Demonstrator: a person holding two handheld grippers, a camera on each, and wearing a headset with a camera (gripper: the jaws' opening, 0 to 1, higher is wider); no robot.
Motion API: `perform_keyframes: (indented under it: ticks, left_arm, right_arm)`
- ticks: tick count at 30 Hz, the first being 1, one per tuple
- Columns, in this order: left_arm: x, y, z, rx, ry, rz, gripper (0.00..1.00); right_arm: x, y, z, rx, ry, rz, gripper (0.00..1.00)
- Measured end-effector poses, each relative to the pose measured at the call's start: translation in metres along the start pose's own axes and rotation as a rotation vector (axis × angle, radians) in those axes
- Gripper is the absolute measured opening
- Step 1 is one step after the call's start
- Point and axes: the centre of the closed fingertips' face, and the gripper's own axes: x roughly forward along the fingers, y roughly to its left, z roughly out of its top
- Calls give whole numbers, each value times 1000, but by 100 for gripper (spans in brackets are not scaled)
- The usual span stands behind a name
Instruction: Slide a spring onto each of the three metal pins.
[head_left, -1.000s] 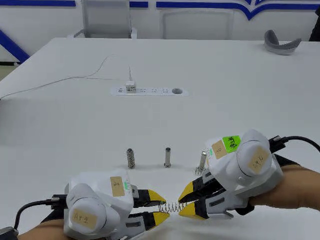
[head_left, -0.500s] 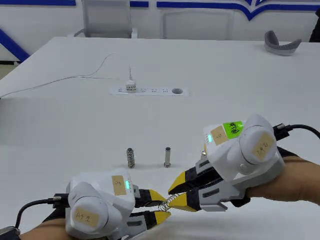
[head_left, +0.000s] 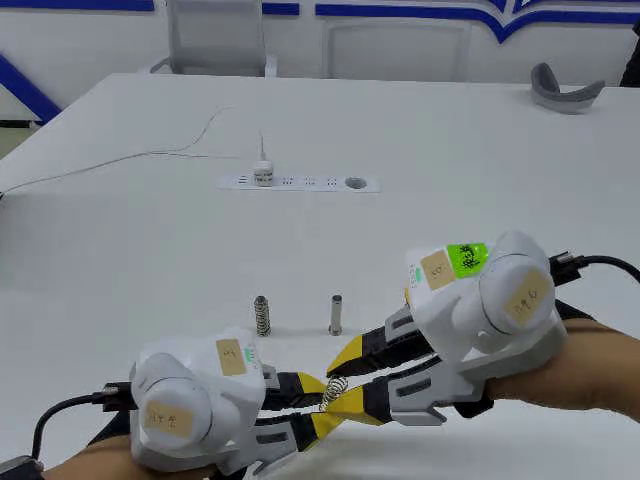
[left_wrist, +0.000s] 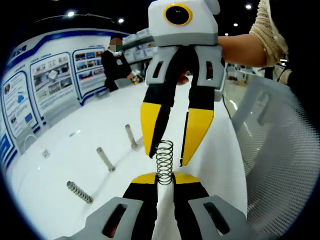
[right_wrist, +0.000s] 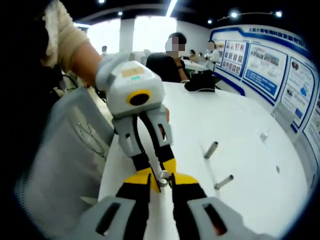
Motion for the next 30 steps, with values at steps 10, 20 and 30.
perform_keyframes:
  ticks: [10, 20, 30]
  left_arm:
    - [1, -1, 4, -17, -23, 6, 10]
    - [-3, 4, 4, -43, -37, 37, 11]
    - [-12, 11, -2, -95, -47, 67, 17]
  right_arm:
    - [0, -5, 2, 37, -30, -16, 12]
    - [1, -8, 6, 73, -47, -24, 12]
    - [-2, -15, 6, 84, -43, -42, 12]
